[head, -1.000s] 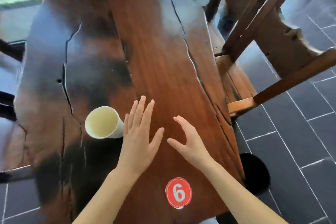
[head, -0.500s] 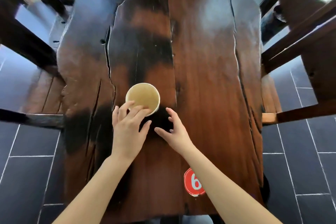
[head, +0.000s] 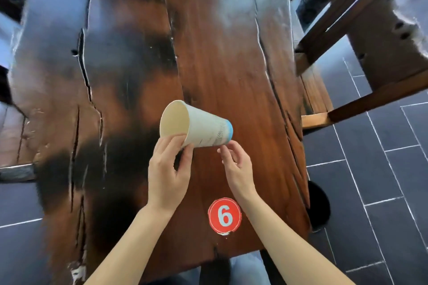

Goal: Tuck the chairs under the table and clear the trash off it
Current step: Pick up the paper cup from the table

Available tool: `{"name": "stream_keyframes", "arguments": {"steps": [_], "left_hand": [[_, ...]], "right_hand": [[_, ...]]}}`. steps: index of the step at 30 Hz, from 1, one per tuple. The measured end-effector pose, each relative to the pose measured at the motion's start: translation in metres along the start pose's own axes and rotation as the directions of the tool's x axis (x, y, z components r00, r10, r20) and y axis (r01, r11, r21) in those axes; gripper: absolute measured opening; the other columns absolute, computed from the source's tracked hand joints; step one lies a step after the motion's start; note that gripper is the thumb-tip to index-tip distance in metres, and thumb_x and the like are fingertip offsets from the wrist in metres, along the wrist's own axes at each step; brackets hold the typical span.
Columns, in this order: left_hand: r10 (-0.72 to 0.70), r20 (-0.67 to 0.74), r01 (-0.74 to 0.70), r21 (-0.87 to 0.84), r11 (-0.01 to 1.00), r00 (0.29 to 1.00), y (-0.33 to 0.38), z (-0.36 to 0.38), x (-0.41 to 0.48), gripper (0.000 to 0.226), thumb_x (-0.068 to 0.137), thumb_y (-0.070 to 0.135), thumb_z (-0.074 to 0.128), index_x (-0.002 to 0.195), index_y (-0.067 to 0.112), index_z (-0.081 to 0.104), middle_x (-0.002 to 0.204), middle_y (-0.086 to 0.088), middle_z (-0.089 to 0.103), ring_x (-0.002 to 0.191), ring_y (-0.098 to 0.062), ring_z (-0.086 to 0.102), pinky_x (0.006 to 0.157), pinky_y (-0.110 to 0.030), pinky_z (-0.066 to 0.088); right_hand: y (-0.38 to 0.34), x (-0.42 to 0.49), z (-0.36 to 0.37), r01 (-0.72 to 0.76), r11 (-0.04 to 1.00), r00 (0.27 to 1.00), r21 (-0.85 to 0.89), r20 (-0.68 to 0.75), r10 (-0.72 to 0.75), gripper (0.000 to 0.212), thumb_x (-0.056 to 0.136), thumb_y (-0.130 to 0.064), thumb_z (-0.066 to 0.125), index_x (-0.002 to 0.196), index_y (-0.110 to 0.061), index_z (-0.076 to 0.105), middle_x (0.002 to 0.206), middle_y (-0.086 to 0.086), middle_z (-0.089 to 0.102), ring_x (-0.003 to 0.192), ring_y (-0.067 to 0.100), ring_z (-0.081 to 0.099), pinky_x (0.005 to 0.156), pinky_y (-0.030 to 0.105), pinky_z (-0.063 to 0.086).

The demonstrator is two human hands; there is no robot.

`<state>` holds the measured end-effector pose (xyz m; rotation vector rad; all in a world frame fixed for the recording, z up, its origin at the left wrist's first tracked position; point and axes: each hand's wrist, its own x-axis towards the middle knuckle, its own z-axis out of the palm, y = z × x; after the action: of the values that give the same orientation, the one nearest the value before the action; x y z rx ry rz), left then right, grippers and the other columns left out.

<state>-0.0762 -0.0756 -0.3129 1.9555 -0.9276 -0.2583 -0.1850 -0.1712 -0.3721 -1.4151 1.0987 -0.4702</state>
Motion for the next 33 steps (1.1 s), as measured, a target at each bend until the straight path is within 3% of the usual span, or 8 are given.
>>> {"name": "stream_keyframes", "arguments": {"steps": [3,6,9,16,19,25,30,33], "left_hand": [[-0.036,0.078,0.044,-0.104,0.994,0.996,0.027,0.038,0.002,0.044,0.092,0.040,0.039,0.116,0.007,0.056,0.110,-0.011,0.060,0.104,-0.019,0.057,0.078,-0.028,0.056],[-0.053,0.191,0.085,-0.165,0.983,0.980,0.053,0.081,0.002,0.061,0.092,0.051,0.033,0.124,0.003,0.051,0.114,-0.010,0.059,0.105,-0.020,0.058,0.078,-0.019,0.053],[-0.044,0.296,0.081,-0.112,0.990,0.954,0.074,0.128,0.001,0.042,0.095,0.033,0.038,0.127,0.007,0.047,0.112,-0.004,0.057,0.106,-0.016,0.056,0.079,-0.017,0.055],[0.051,0.435,-0.003,-0.110,0.994,0.899,0.144,0.244,-0.016,0.020,0.091,0.027,0.046,0.093,0.012,0.058,0.084,0.005,0.047,0.078,-0.009,0.050,0.061,-0.008,0.042],[0.075,0.518,-0.035,-0.087,0.996,0.852,0.164,0.299,-0.038,0.012,0.090,0.020,0.054,0.078,0.016,0.052,0.075,0.014,0.037,0.068,-0.004,0.044,0.061,-0.005,0.036],[-0.193,0.736,0.130,0.143,0.981,0.649,0.152,0.402,-0.103,0.019,0.089,0.020,0.055,0.107,0.015,0.057,0.090,0.003,0.053,0.075,-0.007,0.049,0.063,-0.014,0.036],[-0.457,0.781,0.219,0.401,0.889,0.425,0.145,0.443,-0.131,0.030,0.087,0.015,0.051,0.117,0.011,0.051,0.106,-0.004,0.056,0.088,-0.013,0.052,0.060,-0.017,0.037],[-0.522,0.783,0.191,0.487,0.853,0.339,0.140,0.445,-0.123,0.032,0.089,0.014,0.045,0.121,0.009,0.048,0.108,-0.004,0.057,0.090,-0.014,0.051,0.066,-0.025,0.039]], "right_hand": [[0.004,0.000,-0.043,0.011,0.999,0.988,0.034,-0.152,-0.005,0.021,0.094,-0.024,0.057,0.111,-0.013,0.062,0.108,0.002,0.067,0.100,0.014,0.064,0.088,0.027,0.055],[0.009,-0.002,-0.096,0.039,0.998,0.954,0.044,-0.299,-0.024,0.015,0.093,-0.023,0.059,0.105,-0.015,0.064,0.102,-0.001,0.068,0.097,0.012,0.065,0.085,0.027,0.055],[0.021,-0.007,-0.151,0.015,0.996,0.914,0.085,-0.405,0.021,0.004,0.093,-0.020,0.059,0.092,-0.021,0.063,0.089,-0.004,0.068,0.087,0.009,0.064,0.078,0.029,0.054],[0.064,-0.023,-0.268,-0.088,0.962,0.781,0.260,-0.582,0.228,0.009,0.095,-0.016,0.055,0.090,-0.024,0.057,0.094,-0.005,0.066,0.090,0.005,0.064,0.080,0.029,0.056],[0.097,-0.034,-0.312,-0.116,0.932,0.649,0.344,-0.684,0.333,0.014,0.093,-0.014,0.057,0.089,-0.027,0.058,0.095,-0.003,0.067,0.092,0.010,0.065,0.076,0.028,0.055],[0.188,-0.070,-0.361,-0.394,0.809,0.490,0.436,-0.645,0.586,0.028,0.091,-0.008,0.056,0.099,-0.035,0.057,0.103,-0.009,0.065,0.102,0.009,0.061,0.093,0.040,0.053],[0.235,-0.082,-0.384,-0.533,0.705,0.508,0.467,-0.490,0.709,0.031,0.091,-0.004,0.052,0.118,-0.018,0.058,0.121,0.001,0.058,0.104,0.010,0.058,0.082,0.016,0.047],[0.241,-0.067,-0.382,-0.591,0.700,0.571,0.401,-0.404,0.714,0.035,0.091,-0.005,0.050,0.123,-0.015,0.059,0.125,0.006,0.054,0.102,0.011,0.057,0.082,0.016,0.044]]}}
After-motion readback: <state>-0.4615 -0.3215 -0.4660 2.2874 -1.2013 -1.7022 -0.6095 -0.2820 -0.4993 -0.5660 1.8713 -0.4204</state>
